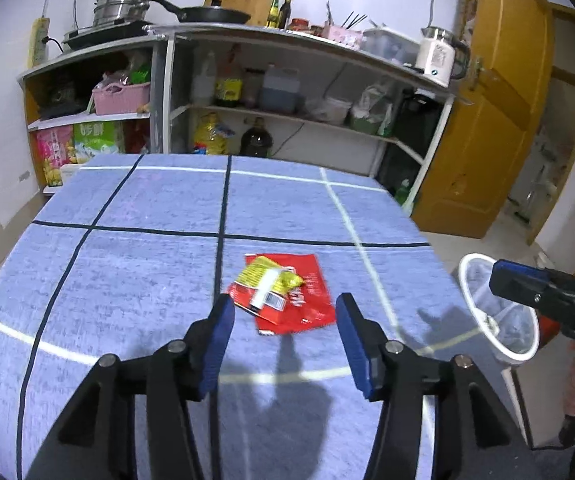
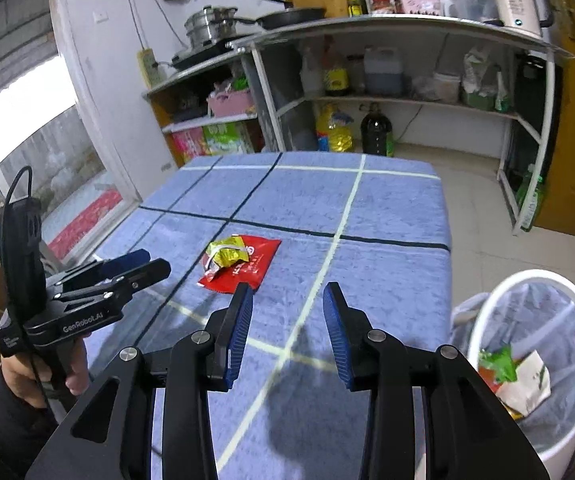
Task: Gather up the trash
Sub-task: 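Grasp the yellow-red wrapper with the left tool while the right tool grasps the red sachet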
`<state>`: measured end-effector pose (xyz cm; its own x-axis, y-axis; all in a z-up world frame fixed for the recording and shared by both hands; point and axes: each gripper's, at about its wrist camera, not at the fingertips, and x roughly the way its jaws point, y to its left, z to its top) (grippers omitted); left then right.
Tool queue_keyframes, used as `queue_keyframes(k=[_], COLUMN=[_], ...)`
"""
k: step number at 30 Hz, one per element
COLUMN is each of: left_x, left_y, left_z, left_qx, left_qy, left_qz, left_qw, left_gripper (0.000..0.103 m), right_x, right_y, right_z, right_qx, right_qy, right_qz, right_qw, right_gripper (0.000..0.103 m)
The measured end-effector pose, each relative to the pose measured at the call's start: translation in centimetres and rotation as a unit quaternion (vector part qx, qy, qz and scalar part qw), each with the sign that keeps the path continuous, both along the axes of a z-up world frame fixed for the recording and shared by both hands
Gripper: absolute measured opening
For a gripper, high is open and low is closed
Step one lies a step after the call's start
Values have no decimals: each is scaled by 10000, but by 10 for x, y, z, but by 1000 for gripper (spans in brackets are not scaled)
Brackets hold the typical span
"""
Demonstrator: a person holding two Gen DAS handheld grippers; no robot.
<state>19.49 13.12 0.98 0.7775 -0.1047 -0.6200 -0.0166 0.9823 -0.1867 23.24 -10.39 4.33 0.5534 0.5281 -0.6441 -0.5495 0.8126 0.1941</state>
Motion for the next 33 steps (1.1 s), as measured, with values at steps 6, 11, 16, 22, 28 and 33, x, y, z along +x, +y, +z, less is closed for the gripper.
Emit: queue_keyframes(k=[6, 11, 16, 22, 28, 33], left_x=[34, 61, 80, 76, 58, 41], left_y=[3, 4, 7, 2, 19, 37], left_z=[-17, -35, -48, -47, -44, -33], left_qx=[245, 391, 209, 384, 300, 212], left_qy=[117, 406, 920, 911, 843, 678], left_qz=[-139, -249, -218, -180, -2, 125], left_qw=[9995, 9981, 9953, 9949, 9960, 9974], left_gripper=[59, 59, 59, 47, 43, 43], right_x=[24, 41, 52, 59, 58, 62], right_y=[20, 31, 35, 48, 73, 89], right_z=[-20, -35, -42, -42, -56, -72], right_qx=[-79, -145, -169, -176, -302, -445], right_qy=[172, 316, 411, 479, 756, 1045], right_qz=[119, 227, 252, 368, 697, 706], right_qw=[9997, 9991, 9987, 9980, 9942, 9910], right_gripper=[38, 38, 38, 38, 38, 38])
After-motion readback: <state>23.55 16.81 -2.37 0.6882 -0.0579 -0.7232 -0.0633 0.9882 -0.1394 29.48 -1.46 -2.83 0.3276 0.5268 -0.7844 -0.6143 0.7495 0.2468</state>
